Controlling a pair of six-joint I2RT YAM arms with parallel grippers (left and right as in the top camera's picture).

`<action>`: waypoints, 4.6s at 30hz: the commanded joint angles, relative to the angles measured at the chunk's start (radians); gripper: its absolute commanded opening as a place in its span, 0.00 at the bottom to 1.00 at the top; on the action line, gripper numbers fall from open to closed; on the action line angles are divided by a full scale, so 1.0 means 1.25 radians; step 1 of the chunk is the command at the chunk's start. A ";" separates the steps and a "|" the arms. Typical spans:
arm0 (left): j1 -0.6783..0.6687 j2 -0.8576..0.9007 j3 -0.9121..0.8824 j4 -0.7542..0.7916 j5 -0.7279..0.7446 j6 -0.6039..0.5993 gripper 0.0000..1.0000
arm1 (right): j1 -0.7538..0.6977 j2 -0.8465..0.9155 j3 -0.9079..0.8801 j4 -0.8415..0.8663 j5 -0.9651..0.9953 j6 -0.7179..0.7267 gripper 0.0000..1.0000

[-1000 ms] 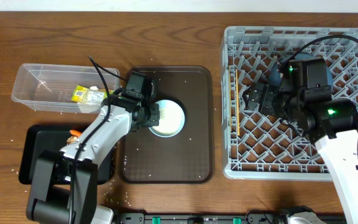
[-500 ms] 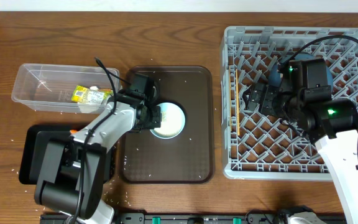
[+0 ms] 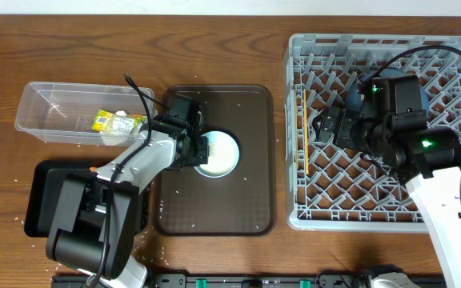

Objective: Sort waste into correct bins and load items into the dishwasher rack
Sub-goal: 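Lift the white rice bowl with left gripper toward the black tray, then tip the rice bowl over the black tray to pour out rice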

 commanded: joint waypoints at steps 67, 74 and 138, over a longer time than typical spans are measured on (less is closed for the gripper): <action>0.577 -0.057 0.212 -0.790 -0.945 -0.248 0.06 | -0.002 -0.009 0.002 -0.011 -0.001 0.009 0.99; 0.575 0.009 0.212 -0.815 -0.943 -0.296 0.06 | -0.002 -0.009 0.002 -0.010 -0.001 0.009 0.99; 0.428 0.070 0.208 -0.728 -1.010 -0.231 0.06 | -0.002 -0.009 0.002 0.006 0.000 0.009 0.99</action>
